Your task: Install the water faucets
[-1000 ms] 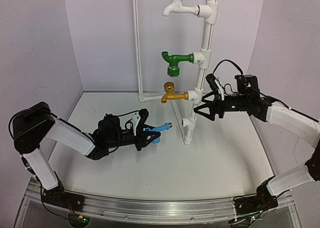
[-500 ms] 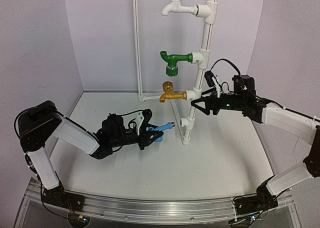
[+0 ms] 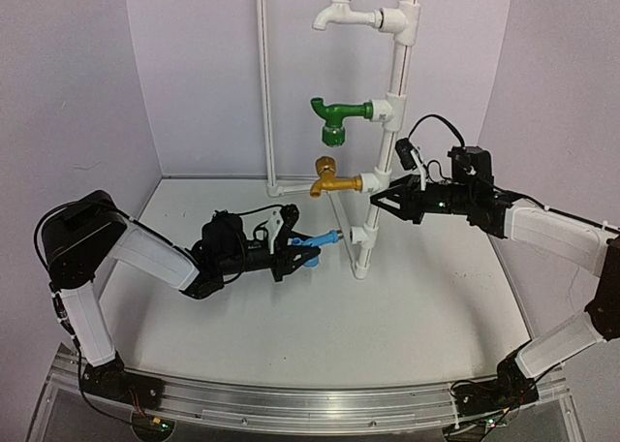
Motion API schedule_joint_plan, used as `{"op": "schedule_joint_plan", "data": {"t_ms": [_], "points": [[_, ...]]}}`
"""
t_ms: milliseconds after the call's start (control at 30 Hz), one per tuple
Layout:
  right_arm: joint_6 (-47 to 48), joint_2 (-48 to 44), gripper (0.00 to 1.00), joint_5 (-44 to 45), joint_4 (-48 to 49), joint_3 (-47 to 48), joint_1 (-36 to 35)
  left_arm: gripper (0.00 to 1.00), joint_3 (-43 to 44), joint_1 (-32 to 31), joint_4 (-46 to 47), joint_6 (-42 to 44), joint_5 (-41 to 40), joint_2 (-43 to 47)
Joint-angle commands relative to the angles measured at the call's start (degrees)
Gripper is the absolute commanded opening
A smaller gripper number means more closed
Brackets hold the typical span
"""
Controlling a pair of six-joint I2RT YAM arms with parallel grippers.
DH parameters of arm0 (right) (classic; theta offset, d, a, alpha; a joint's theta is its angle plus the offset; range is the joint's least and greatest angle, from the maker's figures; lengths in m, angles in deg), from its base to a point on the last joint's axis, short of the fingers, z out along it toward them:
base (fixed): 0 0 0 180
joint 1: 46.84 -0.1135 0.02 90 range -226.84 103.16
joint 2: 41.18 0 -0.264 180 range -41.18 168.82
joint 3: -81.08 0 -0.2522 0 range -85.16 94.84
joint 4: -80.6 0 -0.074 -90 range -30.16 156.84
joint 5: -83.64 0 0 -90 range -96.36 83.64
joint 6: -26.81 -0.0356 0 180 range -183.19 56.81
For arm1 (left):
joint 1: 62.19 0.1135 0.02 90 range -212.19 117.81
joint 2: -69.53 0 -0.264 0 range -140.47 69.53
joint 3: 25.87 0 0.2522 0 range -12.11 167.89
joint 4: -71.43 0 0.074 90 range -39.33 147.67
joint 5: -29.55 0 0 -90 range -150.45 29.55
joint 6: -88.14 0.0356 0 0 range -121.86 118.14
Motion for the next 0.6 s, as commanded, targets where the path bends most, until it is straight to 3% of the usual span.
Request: {"op": "schedule_joint_plan", "data": {"t_ms": [0,400,467,567], "points": [[1.58,-0.61,0.21,1.30,2.78,0.62,2.73,0.00,2.99,0.28,1.08,4.29,3.30,-1.80],[2.28,-0.39,0.22,1.65,0.84,1.92,5.89,0.00,7.46,1.13,2.09,5.96,4.36,-6.39],[1.99,-0.56,0.28,1.93,0.86,2.01,5.93,0.00,8.58,1.44,1.71,6.04,4.92,-7.16],[1.88,-0.77,0.47,0.85,0.87,1.77,5.94,0.00,9.86,2.43,1.66,5.33,5.86,-8.18]]}}
